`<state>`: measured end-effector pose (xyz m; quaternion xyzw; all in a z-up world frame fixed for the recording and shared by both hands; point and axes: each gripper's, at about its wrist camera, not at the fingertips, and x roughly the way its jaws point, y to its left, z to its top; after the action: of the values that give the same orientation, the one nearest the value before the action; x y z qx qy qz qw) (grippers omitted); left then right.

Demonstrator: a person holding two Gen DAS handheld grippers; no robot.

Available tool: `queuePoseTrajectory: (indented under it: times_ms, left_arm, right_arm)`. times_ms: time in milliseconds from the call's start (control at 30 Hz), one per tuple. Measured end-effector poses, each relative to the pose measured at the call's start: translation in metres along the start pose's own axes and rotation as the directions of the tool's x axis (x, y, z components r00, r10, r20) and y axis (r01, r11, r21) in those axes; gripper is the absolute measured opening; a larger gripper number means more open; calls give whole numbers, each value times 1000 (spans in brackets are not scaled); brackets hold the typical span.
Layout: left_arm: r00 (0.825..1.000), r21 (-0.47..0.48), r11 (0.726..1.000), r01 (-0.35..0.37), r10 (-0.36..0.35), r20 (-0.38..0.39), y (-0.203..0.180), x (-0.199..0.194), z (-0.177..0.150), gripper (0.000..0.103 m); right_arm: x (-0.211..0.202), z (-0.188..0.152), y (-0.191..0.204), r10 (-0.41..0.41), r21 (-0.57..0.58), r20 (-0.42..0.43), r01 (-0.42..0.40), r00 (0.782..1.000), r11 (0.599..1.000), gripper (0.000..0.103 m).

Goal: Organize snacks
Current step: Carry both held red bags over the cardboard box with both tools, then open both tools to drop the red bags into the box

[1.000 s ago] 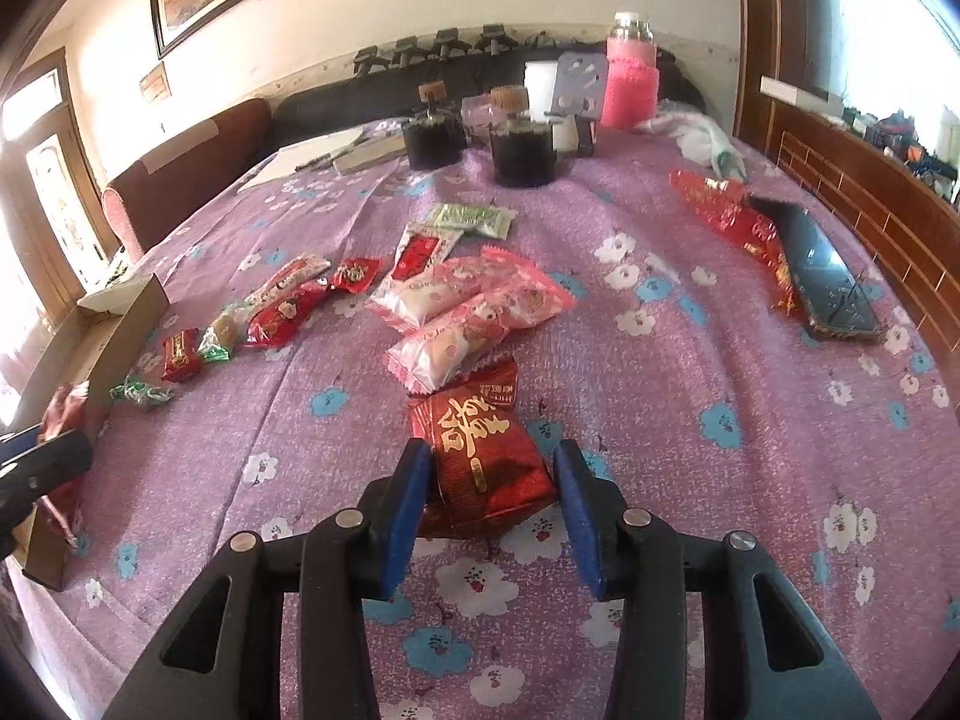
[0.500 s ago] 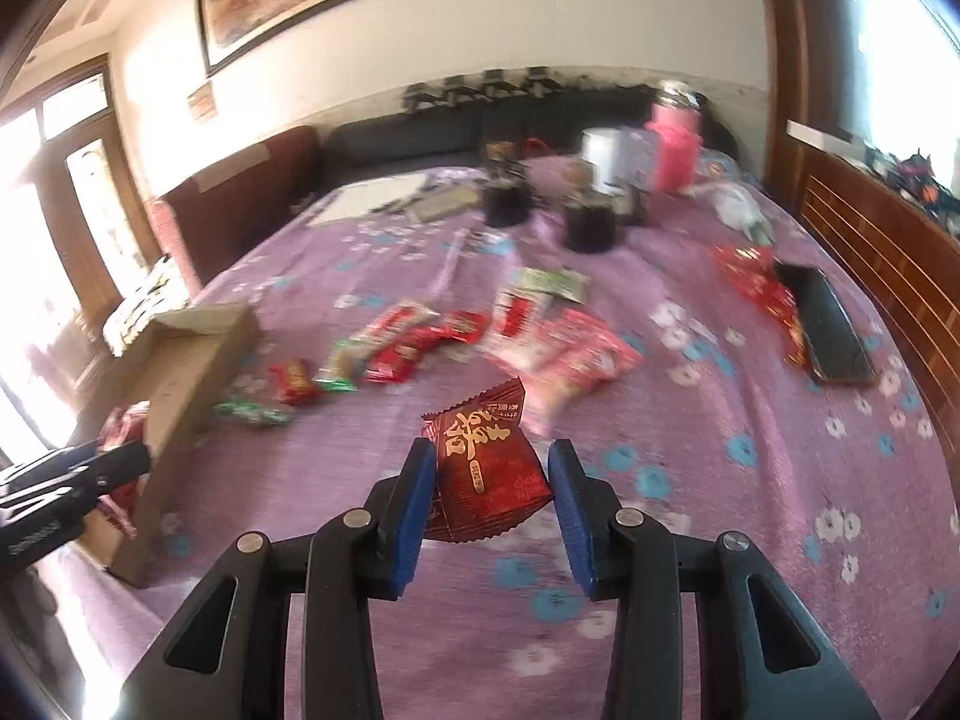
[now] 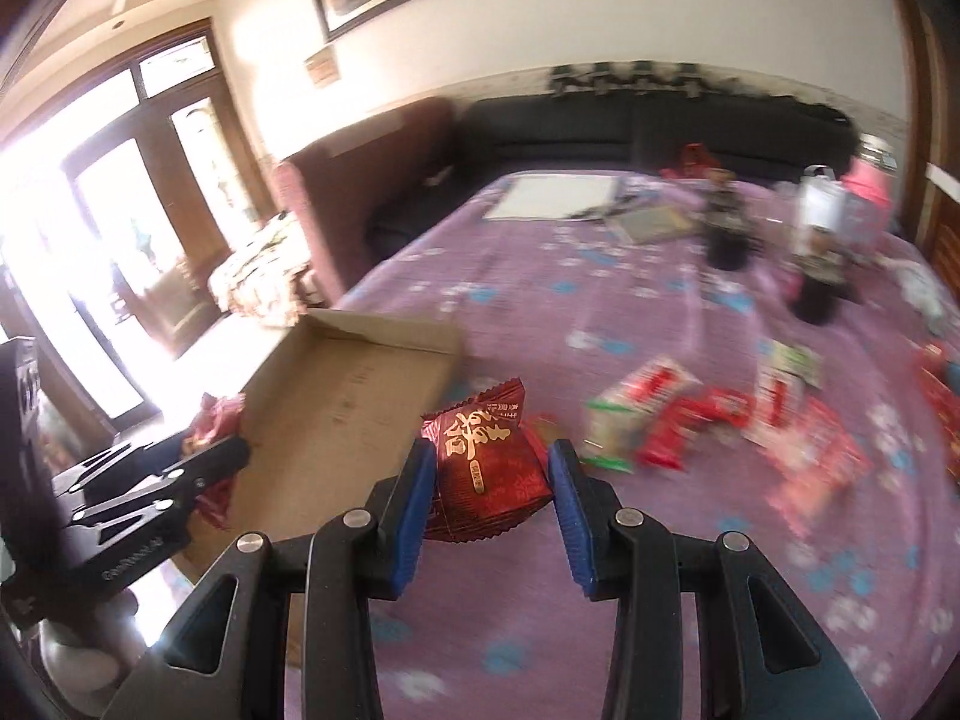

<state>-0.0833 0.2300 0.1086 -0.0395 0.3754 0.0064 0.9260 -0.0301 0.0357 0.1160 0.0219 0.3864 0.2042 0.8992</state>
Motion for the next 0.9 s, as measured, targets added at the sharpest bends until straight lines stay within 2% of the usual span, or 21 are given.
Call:
queuePoseTrajectory:
  times_ms: [100,267,467,667,900]
  left_arm:
    - [1000,-8,1000,-20,20,-10,20,12,14,38]
    - [996,-21,999,-32,30,-86,42,52,35,38]
    - [975,-69,997,-28,12,-221,56,113,41,38]
    - [967,-81,995,-50,28,-255,56,137,39,39]
    - [961,-127,990,-61,25,-274,66,144,37,39]
  right_arm:
    - [26,16,22,42,-11,-31,-42,999,999,39]
    - [84,40,45,115,19,-114,-114,987,993,39]
    - [152,49,59,102,39,-201,-97,974,995,39]
    - [175,45,61,66,6,-214,-67,974,998,39]
    - [187,41,56,59,1,-222,-61,973,998,42]
